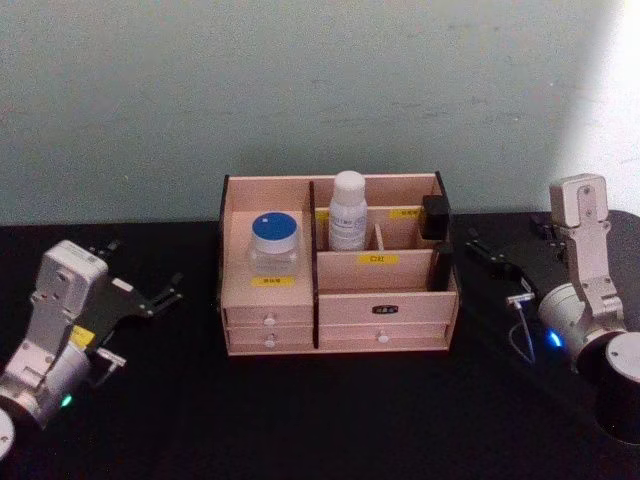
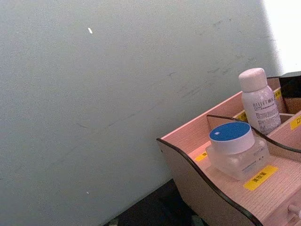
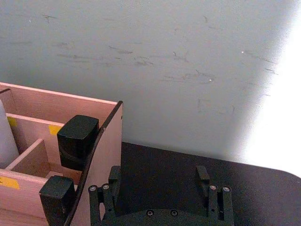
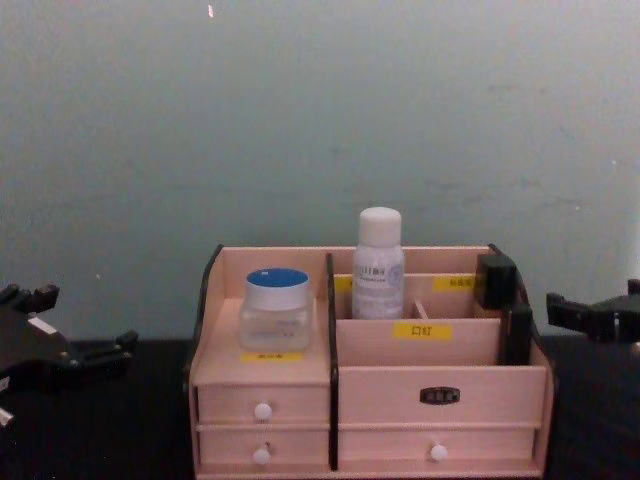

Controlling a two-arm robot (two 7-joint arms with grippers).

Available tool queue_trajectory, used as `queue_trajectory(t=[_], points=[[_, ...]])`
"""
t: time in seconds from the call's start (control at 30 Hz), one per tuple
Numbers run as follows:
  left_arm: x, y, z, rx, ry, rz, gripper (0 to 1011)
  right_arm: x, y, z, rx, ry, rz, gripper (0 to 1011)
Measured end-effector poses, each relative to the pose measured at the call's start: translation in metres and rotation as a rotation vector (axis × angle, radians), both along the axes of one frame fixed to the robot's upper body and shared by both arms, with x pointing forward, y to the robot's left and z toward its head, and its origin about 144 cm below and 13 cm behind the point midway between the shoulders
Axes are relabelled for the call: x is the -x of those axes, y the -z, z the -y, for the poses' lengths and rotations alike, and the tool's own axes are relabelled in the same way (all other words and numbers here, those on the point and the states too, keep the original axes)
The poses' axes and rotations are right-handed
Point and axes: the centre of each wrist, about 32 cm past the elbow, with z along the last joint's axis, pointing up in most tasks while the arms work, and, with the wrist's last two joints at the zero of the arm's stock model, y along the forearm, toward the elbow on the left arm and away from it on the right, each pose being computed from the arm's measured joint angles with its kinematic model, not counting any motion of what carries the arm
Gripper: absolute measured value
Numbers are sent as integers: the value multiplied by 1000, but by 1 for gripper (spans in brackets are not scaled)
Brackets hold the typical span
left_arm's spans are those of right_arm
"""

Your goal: Pick up the facial cleanser and watermelon frost from the table and place them into the tiered storage box.

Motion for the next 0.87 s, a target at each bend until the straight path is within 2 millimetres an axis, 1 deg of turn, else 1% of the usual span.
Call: queue_trajectory(t=[0.87], points=[[0,0,0,0,0,0,1001,0,-1,0,-3,0,2,1002]])
